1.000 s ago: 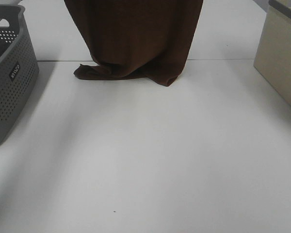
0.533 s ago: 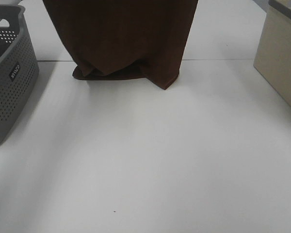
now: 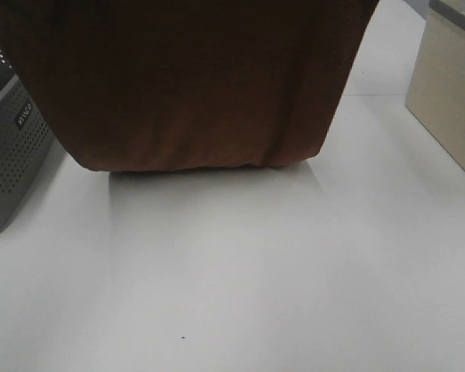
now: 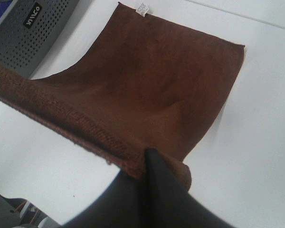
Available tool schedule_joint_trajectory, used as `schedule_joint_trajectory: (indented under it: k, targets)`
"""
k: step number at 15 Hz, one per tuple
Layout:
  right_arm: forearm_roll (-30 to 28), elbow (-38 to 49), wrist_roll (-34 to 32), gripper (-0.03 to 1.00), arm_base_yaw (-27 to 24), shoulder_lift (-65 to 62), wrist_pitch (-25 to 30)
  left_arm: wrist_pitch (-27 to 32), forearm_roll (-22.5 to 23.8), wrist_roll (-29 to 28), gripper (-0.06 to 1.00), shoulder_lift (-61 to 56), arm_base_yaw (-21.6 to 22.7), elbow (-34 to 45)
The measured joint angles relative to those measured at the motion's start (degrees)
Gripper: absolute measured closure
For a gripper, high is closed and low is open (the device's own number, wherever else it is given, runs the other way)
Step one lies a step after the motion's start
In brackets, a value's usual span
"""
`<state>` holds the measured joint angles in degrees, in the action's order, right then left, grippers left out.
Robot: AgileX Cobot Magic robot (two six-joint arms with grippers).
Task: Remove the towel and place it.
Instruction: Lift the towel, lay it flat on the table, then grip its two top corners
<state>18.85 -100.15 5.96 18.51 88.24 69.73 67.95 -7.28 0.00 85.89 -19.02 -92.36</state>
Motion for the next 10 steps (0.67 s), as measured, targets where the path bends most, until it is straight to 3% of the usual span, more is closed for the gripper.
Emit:
schedule_joint_trajectory:
  k: [6, 10]
  targets:
    - [-0.3, 16.1, -0.1, 0.96, 0.0, -9.9, 0.0, -0.8, -0.1, 0.0, 0.94, -6.2, -5.4, 12.4]
    - [2.7, 27.6, -0.6, 0.96, 0.0, -15.8, -0.2, -1.5, -3.3, -0.4, 0.94, -12.4, -5.9, 21.6]
